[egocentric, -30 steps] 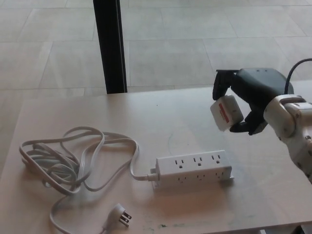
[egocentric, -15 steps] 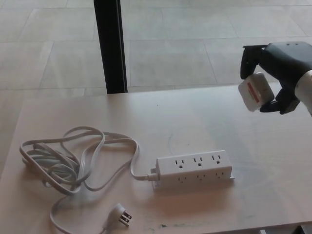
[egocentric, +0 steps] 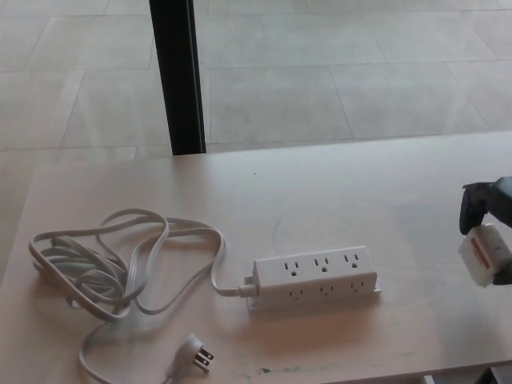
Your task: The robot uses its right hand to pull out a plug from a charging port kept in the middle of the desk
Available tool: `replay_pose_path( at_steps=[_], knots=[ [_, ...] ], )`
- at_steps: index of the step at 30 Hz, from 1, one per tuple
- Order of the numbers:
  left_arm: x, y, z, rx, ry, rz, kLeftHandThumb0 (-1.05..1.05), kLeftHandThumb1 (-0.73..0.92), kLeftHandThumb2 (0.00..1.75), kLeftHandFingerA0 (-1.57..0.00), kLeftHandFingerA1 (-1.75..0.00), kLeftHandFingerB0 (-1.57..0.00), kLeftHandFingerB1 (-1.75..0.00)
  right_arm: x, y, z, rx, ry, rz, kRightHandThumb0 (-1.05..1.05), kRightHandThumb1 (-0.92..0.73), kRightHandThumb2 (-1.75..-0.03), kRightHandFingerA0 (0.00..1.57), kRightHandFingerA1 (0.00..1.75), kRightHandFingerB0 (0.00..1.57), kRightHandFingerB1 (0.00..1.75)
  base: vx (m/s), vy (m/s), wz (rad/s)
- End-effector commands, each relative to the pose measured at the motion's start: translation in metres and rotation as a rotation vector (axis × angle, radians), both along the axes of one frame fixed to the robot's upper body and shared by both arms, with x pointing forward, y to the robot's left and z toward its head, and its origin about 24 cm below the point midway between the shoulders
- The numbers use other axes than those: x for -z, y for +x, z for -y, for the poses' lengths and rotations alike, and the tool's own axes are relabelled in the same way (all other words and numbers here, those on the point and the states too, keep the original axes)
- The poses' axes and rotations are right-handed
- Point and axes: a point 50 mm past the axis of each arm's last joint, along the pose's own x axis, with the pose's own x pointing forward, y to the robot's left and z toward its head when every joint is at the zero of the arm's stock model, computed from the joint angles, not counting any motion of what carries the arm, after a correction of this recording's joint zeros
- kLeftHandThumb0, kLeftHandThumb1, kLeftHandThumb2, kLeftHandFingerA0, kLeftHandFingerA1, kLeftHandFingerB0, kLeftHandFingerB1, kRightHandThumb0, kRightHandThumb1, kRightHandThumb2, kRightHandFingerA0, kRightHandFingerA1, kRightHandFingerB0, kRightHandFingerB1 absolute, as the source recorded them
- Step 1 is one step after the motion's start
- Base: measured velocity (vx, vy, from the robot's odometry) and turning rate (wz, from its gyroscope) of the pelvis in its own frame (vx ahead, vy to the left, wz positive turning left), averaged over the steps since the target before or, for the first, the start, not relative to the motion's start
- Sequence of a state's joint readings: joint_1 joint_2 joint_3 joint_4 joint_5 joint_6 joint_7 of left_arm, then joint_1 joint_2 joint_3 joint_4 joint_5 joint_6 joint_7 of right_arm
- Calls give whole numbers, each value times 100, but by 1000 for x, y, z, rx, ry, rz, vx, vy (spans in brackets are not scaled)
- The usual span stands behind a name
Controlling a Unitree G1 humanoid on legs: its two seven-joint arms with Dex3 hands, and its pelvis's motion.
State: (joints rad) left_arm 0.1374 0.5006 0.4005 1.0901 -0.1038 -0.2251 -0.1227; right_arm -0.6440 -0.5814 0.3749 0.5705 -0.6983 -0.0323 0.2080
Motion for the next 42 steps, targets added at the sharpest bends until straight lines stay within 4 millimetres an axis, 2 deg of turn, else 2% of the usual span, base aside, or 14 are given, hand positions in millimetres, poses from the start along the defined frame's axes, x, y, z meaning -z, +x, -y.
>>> replay_pose_path(
  at_steps=[1, 6, 8, 12, 15, 21, 23, 31, 34, 35, 37, 38, 41, 42],
  knots=[
    [-4, 0, -4, 2, 7, 7, -75, 92, 68, -74, -55, -53, -44, 12, -2, -10, -4, 27, -30, -18, -56, -87, 85, 167, 74, 137, 0, 0, 0],
    [-5, 1, -4, 4, 10, 7, -75, 92, 69, -73, -56, -52, -45, 16, -2, -21, -38, 18, -25, -23, -59, -88, 99, 169, 75, 133, 0, 0, 0],
    [-5, 1, -5, 0, 7, 12, -74, 92, 69, -73, -55, -52, -44, 15, -1, -25, -44, 16, -27, -26, -57, -76, 79, 146, 73, 72, 0, 0, 0],
    [-5, 0, -5, 10, 17, -3, -76, 92, 69, -74, -57, -51, -46, 13, 1, -26, -32, -17, -54, -74, -50, -84, 78, 104, 3, 40, 0, 0, 0],
    [-4, -1, -4, -2, 9, 2, -76, 92, 68, -74, -56, -52, -45, 9, 3, -26, -2, -86, -103, -89, -50, -90, 64, 90, 0, 8, 0, 0, 0],
    [-2, -5, -4, -1, 1, 3, -76, 92, 68, -73, -56, -51, -43, 0, 4, -20, 30, -133, -139, -98, -50, -98, 58, 102, 0, 3, 0, 0, 0],
    [-2, -4, -4, -4, 4, -2, -76, 92, 68, -71, -55, -51, -43, -8, 5, -18, 51, -151, -156, -104, -65, -59, 67, 111, 0, 0, 0, 0, 0],
    [-3, -3, -4, -13, 5, 9, -75, 91, 67, -72, -56, -52, -44, -67, 3, 2, 89, 16, -86, -105, -53, -79, 77, 107, 0, 2, 0, 0, 0],
    [-3, -3, -4, -18, 3, 6, -77, 91, 67, -74, -58, -52, -45, -93, -10, 27, 132, 110, -66, -93, -49, -95, 90, 115, 1, 0, 0, 0, 0],
    [-4, -3, -5, -11, 3, 10, -77, 92, 68, -72, -57, -51, -45, -104, -19, 40, 140, 138, -37, -89, -50, -95, 45, 81, 3, 7, 0, 0, 0],
    [-5, -3, -6, -9, 3, 11, -76, 92, 67, -70, -55, -51, -44, -117, -37, 64, 182, 185, 33, -91, -70, -62, 70, 86, 3, 24, 0, 0, 0],
    [-5, -3, -6, -12, 2, 11, -75, 91, 68, -73, -55, -52, -44, -122, -47, 83, 232, 244, 82, -88, -55, -94, 88, 107, 7, 33, 0, 0, 0],
    [-5, -3, -7, -19, 1, 10, -75, 91, 68, -73, -55, -52, -44, -128, -60, 103, 286, 316, 142, -88, -55, -94, 88, 107, 7, 33, 0, 0, 0],
    [-5, -4, -7, -6, 9, 6, -76, 92, 68, -74, -56, -52, -44, -136, -101, 152, 487, 434, 287, -90, -59, -94, 107, 120, 10, 39, 0, 0, 0]
  ],
)
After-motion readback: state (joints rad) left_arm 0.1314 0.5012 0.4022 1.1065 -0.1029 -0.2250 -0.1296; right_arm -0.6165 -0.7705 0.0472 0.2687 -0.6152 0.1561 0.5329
